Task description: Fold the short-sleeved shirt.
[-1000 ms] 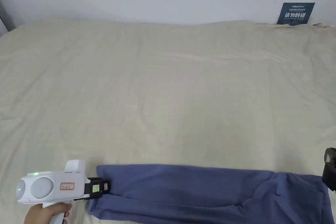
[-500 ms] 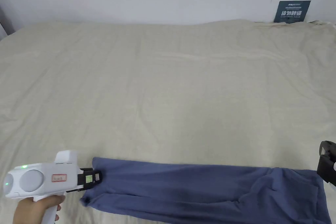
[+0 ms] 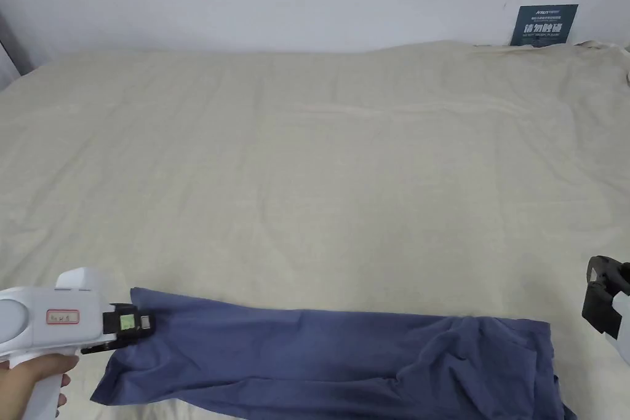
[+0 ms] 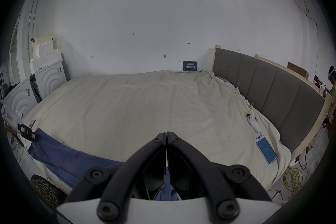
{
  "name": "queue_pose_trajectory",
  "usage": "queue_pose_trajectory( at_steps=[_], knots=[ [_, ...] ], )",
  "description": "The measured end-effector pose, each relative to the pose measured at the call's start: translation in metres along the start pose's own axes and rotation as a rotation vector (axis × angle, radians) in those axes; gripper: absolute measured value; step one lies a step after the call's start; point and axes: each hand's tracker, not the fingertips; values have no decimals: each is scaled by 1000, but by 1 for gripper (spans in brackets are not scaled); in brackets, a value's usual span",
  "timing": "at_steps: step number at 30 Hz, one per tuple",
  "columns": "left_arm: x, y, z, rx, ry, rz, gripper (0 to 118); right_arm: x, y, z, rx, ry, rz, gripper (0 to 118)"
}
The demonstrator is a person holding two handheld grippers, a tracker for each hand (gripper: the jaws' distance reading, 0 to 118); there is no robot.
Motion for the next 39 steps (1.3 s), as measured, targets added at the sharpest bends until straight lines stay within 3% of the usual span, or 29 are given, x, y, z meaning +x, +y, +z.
queue_pose_trajectory(
  at_steps=[7, 14, 23, 25, 26, 27, 29, 32, 39],
  knots=[
    [97, 5, -9, -52, -244, -79, 3, 6, -5, 7, 6, 8, -18, 0],
    [183, -11, -69, -146, -275, -193, 3, 20, -10, 16, 12, -1, -38, 0],
    [232, -48, -159, -280, -203, -227, 5, 37, -16, 24, 4, -32, -54, 0],
    [238, -54, -170, -280, -170, -261, 19, 39, -17, 25, 1, -40, -56, 0],
    [241, -56, -172, -277, -149, -287, 34, 40, -17, 26, 0, -43, -59, 0],
    [243, -58, -171, -275, -136, -299, 66, 42, -18, 27, -1, -45, -60, 0],
    [244, -59, -168, -263, -137, -311, 73, 43, -19, 27, -5, -50, -61, 0],
    [242, -56, -150, -187, -137, -323, 109, 44, -20, 28, -7, -53, -64, 0],
    [205, -38, -87, 17, -187, -289, 112, 41, -16, 29, 3, -43, -64, 0]
  ],
)
